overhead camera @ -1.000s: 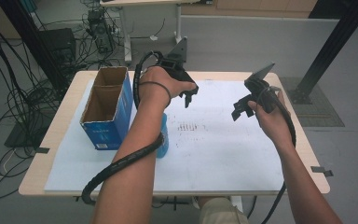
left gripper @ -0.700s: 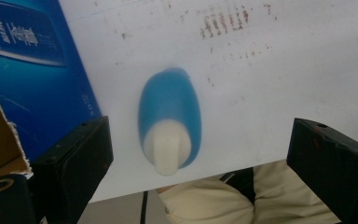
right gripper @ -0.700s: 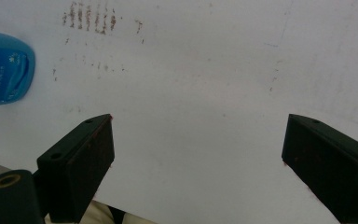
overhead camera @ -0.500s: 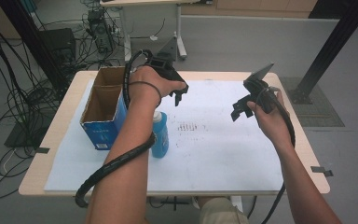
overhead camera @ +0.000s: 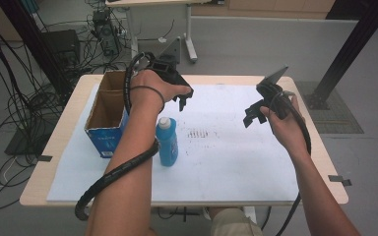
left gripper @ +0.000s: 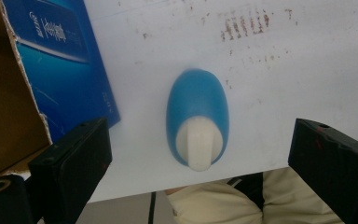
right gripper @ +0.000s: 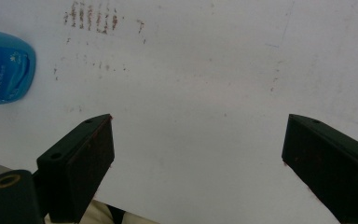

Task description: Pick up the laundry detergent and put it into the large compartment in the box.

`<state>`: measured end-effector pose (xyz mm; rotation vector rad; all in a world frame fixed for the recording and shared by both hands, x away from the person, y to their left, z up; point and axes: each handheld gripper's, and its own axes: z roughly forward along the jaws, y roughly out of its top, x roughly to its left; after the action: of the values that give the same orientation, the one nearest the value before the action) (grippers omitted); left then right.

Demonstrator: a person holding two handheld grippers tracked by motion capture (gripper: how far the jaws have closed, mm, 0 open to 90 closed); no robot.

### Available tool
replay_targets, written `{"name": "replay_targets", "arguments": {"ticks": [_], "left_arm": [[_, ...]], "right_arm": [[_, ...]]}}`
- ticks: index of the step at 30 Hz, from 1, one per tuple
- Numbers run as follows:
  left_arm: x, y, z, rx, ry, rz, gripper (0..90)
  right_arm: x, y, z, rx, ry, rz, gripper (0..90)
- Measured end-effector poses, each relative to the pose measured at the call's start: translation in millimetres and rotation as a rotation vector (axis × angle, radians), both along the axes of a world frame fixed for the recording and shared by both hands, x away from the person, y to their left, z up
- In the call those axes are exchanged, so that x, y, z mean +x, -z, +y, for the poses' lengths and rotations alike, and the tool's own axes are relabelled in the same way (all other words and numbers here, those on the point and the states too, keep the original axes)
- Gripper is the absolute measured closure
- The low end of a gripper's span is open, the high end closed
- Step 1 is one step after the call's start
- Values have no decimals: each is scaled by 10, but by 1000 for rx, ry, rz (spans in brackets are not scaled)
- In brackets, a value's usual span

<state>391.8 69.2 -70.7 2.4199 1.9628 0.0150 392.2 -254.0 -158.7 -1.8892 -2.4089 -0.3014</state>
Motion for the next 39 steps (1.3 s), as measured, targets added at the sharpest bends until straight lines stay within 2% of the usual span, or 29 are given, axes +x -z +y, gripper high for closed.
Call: {"name": "replay_targets", "arguments": {"ticks": [21, 25, 35, 39], "left_arm": [[29, 84, 89, -15, -8, 7, 59], [18, 102, 116, -25, -5, -2, 59], [33, 172, 42, -11, 20, 9, 60], [36, 181, 0, 9, 29, 10, 70]], "right_arm": [[-7, -1, 20, -6, 1, 0, 91], [3, 20, 16, -7, 7, 5, 90], [-6, 27, -5, -10, 7, 4, 89], [-8, 24, -22, -11, 12, 5, 87]]}}
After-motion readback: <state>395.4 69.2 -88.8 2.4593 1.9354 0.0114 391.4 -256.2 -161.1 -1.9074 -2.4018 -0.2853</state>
